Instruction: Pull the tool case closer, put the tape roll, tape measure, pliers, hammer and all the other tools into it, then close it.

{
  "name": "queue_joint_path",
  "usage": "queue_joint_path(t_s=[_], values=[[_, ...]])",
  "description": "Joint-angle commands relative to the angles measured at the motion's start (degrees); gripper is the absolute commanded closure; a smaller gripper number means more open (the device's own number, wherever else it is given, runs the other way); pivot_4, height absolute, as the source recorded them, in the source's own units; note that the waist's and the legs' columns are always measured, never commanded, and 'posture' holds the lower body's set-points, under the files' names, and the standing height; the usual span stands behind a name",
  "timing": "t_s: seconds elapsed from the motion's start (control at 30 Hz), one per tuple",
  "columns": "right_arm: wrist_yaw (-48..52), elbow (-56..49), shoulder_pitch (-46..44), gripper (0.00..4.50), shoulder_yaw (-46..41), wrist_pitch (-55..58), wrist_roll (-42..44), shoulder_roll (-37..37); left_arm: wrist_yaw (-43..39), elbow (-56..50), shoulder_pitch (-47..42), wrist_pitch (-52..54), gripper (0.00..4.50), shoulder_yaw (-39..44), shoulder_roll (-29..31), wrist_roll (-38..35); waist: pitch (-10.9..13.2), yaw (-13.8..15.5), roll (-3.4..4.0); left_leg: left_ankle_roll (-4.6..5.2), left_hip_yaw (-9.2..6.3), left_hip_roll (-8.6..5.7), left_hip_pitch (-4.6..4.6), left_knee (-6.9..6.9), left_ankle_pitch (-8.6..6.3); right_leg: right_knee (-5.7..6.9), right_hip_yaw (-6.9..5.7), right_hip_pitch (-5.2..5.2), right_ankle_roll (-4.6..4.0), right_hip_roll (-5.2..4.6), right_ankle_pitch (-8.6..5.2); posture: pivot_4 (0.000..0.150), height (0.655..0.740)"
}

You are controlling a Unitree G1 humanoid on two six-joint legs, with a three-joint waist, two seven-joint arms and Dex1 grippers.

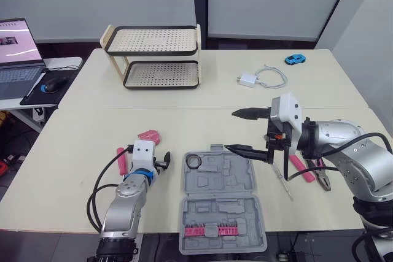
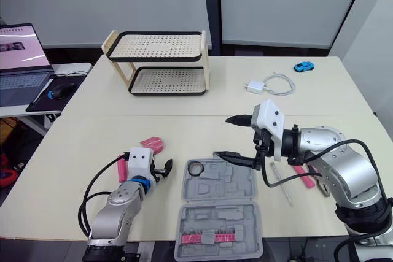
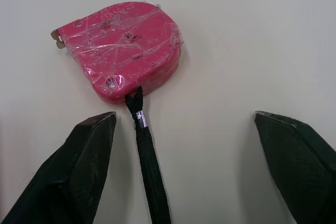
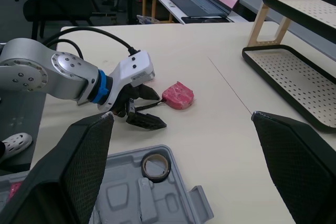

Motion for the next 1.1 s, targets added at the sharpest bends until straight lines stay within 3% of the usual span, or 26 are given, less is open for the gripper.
queue_joint_path(t_s=[0.03,0.33,0.37,1.03,1.1], values=[[-0.8,-2.57,-0.81,0.0,-1.13,0.19,1.25,-0.18,1.71,2.54,-0.57,0.48,1.55,1.25,0.21,0.93,0.0,0.0,0.0,0.0,0.0,0.0,0.0,0.0,0.0,0.0,-0.01,0.0,0.0,0.01,0.0,0.15,0.74],[-1.26,-2.56,-0.43,0.0,-1.06,0.0,1.34,-0.56,3.74,2.79,-1.08,2.0,4.33,2.35,-0.23,0.97,0.0,-0.11,0.0,0.0,0.01,-0.01,0.0,0.0,0.0,0.0,-0.01,0.0,0.0,0.02,0.0,0.15,0.74],[-1.29,-2.5,-0.43,0.0,-1.04,-0.02,1.31,-0.52,3.74,2.91,-1.09,2.0,4.47,2.55,-0.12,0.91,0.0,-0.12,0.0,0.0,0.01,-0.01,0.0,0.0,0.0,0.0,-0.01,0.0,0.0,0.02,0.0,0.15,0.74],[-0.62,-1.38,-0.31,0.0,-0.12,-1.35,0.86,-0.13,0.33,-8.79,7.7,5.67,4.47,4.21,3.34,-0.38,-0.01,-0.1,0.0,-0.02,-0.03,0.03,0.0,-0.04,-0.02,-0.03,0.04,-0.02,0.0,0.01,0.0,0.15,0.74],[-0.43,-1.06,-0.68,0.0,0.06,-1.53,0.81,-0.14,0.08,-8.84,7.67,5.21,4.08,3.94,3.04,-0.63,-0.01,-0.09,0.0,-0.02,-0.02,0.03,0.0,-0.04,-0.02,-0.03,0.05,-0.02,0.0,0.0,0.0,0.15,0.74]])
